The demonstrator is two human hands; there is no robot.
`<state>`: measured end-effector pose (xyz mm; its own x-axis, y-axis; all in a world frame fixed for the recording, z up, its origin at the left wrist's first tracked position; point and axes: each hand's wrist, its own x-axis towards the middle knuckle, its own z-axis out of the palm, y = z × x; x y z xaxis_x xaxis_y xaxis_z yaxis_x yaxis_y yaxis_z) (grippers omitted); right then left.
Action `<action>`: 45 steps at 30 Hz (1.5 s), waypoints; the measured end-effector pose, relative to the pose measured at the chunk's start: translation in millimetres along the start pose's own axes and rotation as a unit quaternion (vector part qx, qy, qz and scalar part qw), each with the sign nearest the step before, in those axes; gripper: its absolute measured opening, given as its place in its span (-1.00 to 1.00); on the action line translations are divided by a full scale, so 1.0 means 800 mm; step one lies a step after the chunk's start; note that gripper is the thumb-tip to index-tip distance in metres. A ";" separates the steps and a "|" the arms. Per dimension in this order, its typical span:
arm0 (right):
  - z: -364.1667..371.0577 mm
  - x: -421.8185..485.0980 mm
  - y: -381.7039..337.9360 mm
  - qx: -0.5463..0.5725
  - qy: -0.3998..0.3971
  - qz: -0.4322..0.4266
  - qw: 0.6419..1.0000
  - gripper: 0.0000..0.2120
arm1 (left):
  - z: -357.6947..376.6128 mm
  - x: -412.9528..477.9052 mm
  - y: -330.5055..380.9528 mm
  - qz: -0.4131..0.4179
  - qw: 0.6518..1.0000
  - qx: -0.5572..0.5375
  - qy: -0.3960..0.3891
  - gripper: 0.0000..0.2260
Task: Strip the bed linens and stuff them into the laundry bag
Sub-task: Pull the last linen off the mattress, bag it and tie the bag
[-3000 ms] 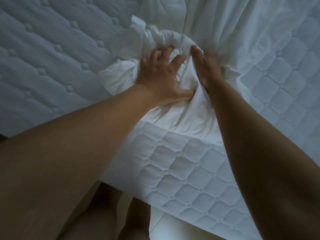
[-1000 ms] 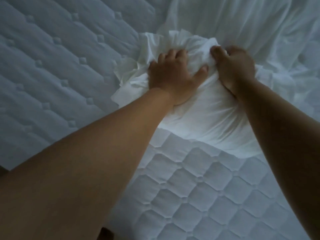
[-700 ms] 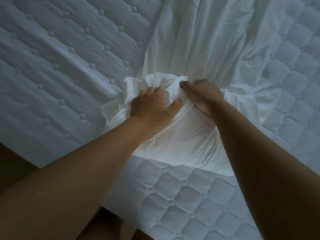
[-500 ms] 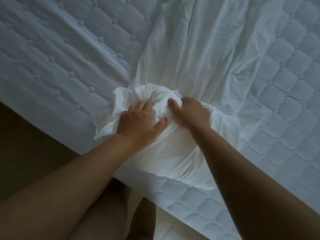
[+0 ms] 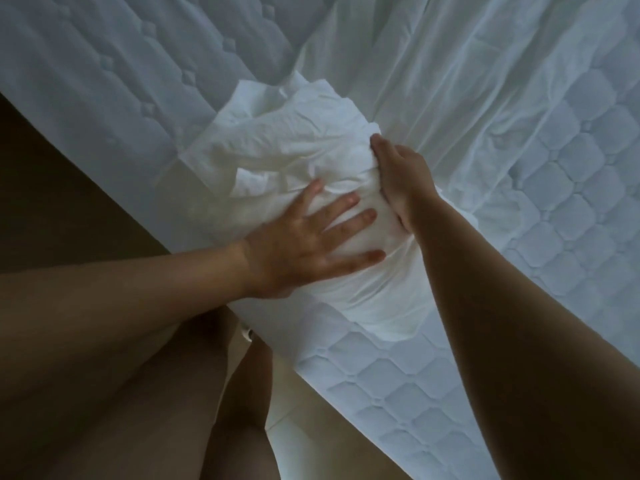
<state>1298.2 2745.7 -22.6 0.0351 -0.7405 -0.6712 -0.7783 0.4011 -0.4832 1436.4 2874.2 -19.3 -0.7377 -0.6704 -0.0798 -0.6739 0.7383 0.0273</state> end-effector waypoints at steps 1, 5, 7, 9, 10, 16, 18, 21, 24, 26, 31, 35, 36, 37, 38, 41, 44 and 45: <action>-0.003 -0.001 -0.002 0.014 -0.015 -0.002 1.000 -0.50 | -0.009 0.000 -0.006 0.007 1.000 -0.013 -0.010 -0.40; -0.019 -0.008 -0.007 0.025 -0.108 0.084 0.990 -0.50 | -0.054 0.005 -0.035 0.032 0.996 -0.064 -0.059 -0.08; -0.020 -0.017 -0.007 0.014 -0.176 0.134 0.975 -0.43 | -0.089 0.015 -0.046 0.035 0.986 -0.091 -0.138 0.07; -0.017 -0.021 -0.007 -0.008 -0.161 0.106 0.981 -0.48 | -0.103 0.033 -0.063 0.031 0.962 -0.134 -0.237 0.03; -0.019 -0.023 -0.012 -0.014 -0.108 0.073 0.991 -0.56 | -0.109 0.046 -0.078 0.023 0.949 -0.179 -0.259 0.00; -0.100 -0.058 -0.039 0.049 0.119 -0.020 0.991 -0.77 | -0.133 0.157 -0.160 -0.088 0.899 -0.319 -0.288 -0.06; -0.102 -0.070 -0.039 -0.076 0.178 -0.049 0.980 -0.67 | -0.146 0.197 -0.173 -0.134 0.920 -0.291 -0.227 -0.14; -0.084 -0.070 -0.040 -0.123 0.275 -0.067 0.951 -0.44 | -0.148 0.239 -0.182 -0.188 0.963 -0.169 -0.094 -0.41; -0.066 -0.043 -0.038 -0.145 0.250 -0.046 0.956 -0.29 | -0.119 0.236 -0.165 -0.217 0.968 -0.043 0.122 -0.72; -0.069 -0.013 -0.037 -0.143 0.249 -0.052 0.956 -0.23 | -0.074 0.216 -0.156 -0.235 0.946 -0.089 0.203 -0.66; -0.098 0.076 -0.032 -0.081 0.220 -0.029 0.972 -0.41 | 0.021 0.192 -0.192 -0.252 0.933 -0.189 0.172 -0.43; -0.120 0.142 -0.032 -0.061 0.164 -0.003 0.985 -0.45 | 0.054 0.230 -0.215 -0.279 0.911 -0.251 0.170 -0.39; -0.123 0.152 -0.030 -0.060 0.146 -0.002 0.987 -0.44 | 0.058 0.235 -0.216 -0.287 0.907 -0.254 0.172 -0.38; -0.127 0.158 -0.027 -0.056 0.136 -0.005 0.989 -0.43 | 0.061 0.237 -0.217 -0.298 0.904 -0.257 0.167 -0.36; -0.128 0.162 -0.025 -0.051 0.134 -0.009 0.990 -0.42 | 0.062 0.239 -0.218 -0.309 0.901 -0.264 0.154 -0.35; -0.131 0.167 -0.024 -0.052 0.134 -0.009 0.990 -0.46 | 0.049 0.240 -0.218 -0.332 0.891 -0.293 0.094 -0.29; -0.137 0.166 -0.024 -0.054 0.115 -0.005 0.992 -0.51 | 0.030 0.238 -0.214 -0.347 0.887 -0.302 0.036 -0.24; -0.137 0.164 -0.023 -0.046 0.107 -0.005 0.993 -0.50 | 0.025 0.236 -0.212 -0.353 0.886 -0.300 0.023 -0.22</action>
<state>1248.5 2582.1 -39.7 -0.0830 -0.8464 -0.5260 -0.8331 0.3486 -0.4294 1412.1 2624.1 -58.6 -0.1147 -0.9619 -0.2483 -0.8582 -0.0300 0.5125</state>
